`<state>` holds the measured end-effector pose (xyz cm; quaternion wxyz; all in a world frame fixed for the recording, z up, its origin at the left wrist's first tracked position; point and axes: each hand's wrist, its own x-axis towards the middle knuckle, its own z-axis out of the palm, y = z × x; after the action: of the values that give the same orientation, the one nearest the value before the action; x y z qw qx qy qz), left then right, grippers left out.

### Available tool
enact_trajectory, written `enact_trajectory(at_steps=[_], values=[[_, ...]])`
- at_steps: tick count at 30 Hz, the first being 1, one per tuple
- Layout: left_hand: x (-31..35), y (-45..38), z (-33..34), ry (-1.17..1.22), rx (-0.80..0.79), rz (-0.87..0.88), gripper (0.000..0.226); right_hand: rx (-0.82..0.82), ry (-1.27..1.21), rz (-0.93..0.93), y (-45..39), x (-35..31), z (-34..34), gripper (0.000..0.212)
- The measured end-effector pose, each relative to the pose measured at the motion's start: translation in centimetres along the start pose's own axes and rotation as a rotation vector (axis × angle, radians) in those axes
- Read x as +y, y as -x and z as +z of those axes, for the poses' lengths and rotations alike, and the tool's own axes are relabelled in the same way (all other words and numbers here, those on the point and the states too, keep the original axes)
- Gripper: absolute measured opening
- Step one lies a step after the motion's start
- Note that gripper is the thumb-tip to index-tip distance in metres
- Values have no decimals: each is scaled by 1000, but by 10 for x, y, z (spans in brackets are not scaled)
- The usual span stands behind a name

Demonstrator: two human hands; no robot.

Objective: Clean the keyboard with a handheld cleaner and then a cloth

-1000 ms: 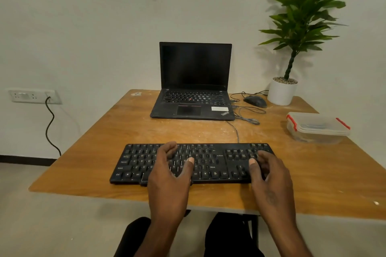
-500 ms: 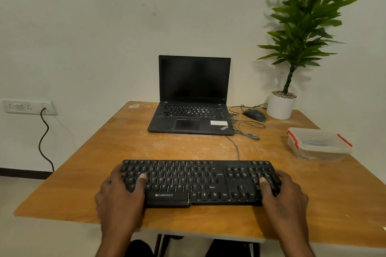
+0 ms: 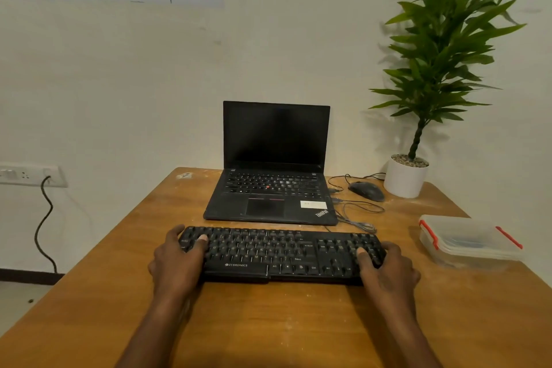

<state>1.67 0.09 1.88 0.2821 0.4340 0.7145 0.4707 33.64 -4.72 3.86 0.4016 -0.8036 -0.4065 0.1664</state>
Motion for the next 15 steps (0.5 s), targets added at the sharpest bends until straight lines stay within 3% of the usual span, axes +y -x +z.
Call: enact_trajectory(at_steps=[10,15], values=[[-12,-41,20,144,-20,14,54,-82,60,-18,-28,-5,15,65],[-21,-41,25,48,10,88,56,-96,101,-48,-31,-2,17,67]])
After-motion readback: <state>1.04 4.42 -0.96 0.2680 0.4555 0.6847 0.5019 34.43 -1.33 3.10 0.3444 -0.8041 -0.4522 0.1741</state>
